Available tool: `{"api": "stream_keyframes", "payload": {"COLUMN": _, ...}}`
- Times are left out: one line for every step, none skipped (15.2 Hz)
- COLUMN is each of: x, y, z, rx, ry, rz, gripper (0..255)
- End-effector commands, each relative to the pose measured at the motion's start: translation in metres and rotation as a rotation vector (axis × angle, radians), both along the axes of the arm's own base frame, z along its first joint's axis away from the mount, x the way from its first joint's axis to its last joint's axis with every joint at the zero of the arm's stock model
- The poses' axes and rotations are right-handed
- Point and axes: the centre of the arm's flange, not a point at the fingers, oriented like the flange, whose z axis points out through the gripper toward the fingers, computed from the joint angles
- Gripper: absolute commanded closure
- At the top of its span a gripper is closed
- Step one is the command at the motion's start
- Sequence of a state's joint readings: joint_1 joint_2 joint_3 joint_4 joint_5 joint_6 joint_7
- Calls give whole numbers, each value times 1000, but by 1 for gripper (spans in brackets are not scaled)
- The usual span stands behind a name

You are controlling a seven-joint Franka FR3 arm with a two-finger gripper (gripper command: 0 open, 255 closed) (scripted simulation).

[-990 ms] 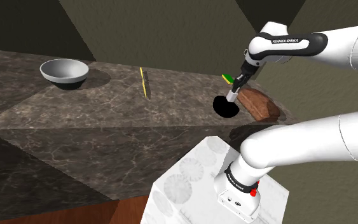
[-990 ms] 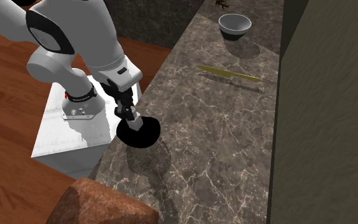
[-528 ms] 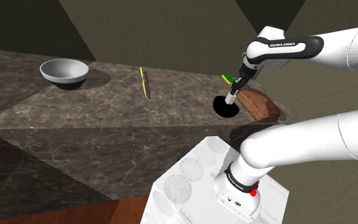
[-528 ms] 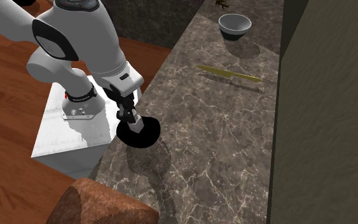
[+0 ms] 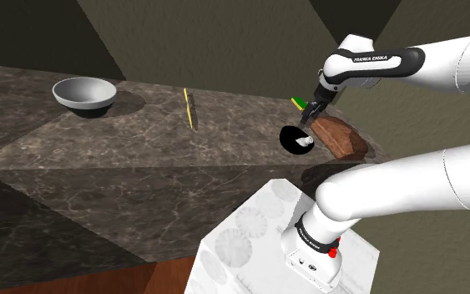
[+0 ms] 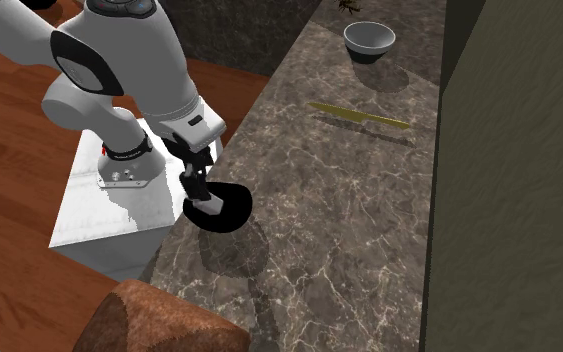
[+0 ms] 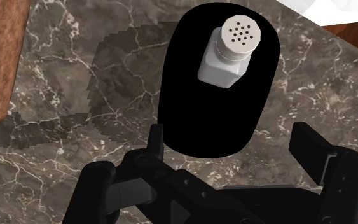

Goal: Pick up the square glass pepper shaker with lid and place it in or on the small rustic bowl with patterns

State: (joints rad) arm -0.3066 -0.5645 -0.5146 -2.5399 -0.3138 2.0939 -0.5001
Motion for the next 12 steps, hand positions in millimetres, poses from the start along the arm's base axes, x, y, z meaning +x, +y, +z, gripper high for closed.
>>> {"api": "stream_keyframes", "payload": {"x": 0, "y": 0, "z": 0, "rx": 0, "ry": 0, "rz": 0, "gripper": 0}}
{"api": "stream_keyframes", "payload": {"x": -1, "y": 1, "z": 13, "rx": 0, "ry": 0, "rz": 0, "gripper": 0}}
{"api": "stream_keyframes", "payload": {"x": -1, "y": 1, "z": 26, "rx": 0, "ry": 0, "rz": 0, "gripper": 0}}
{"api": "stream_keyframes", "payload": {"x": -2, "y": 2, "z": 39, "rx": 0, "ry": 0, "rz": 0, "gripper": 0}}
{"api": "stream_keyframes", "payload": {"x": -3, "y": 3, "z": 50, "rx": 0, "ry": 0, "rz": 0, "gripper": 0}}
{"api": "stream_keyframes", "payload": {"x": -3, "y": 3, "z": 50, "rx": 0, "ry": 0, "rz": 0, "gripper": 0}}
{"api": "stream_keyframes", "payload": {"x": -3, "y": 3, "z": 50, "rx": 0, "ry": 0, "rz": 0, "gripper": 0}}
{"api": "stream_keyframes", "payload": {"x": -3, "y": 3, "z": 50, "rx": 0, "ry": 0, "rz": 0, "gripper": 0}}
{"api": "stream_keyframes", "payload": {"x": -3, "y": 3, "z": 50, "rx": 0, "ry": 0, "rz": 0, "gripper": 0}}
{"api": "stream_keyframes", "payload": {"x": -3, "y": 3, "z": 50, "rx": 0, "ry": 0, "rz": 0, "gripper": 0}}
{"api": "stream_keyframes", "payload": {"x": -3, "y": 3, "z": 50, "rx": 0, "ry": 0, "rz": 0, "gripper": 0}}
{"api": "stream_keyframes", "payload": {"x": -3, "y": 3, "z": 50, "rx": 0, "ry": 0, "rz": 0, "gripper": 0}}
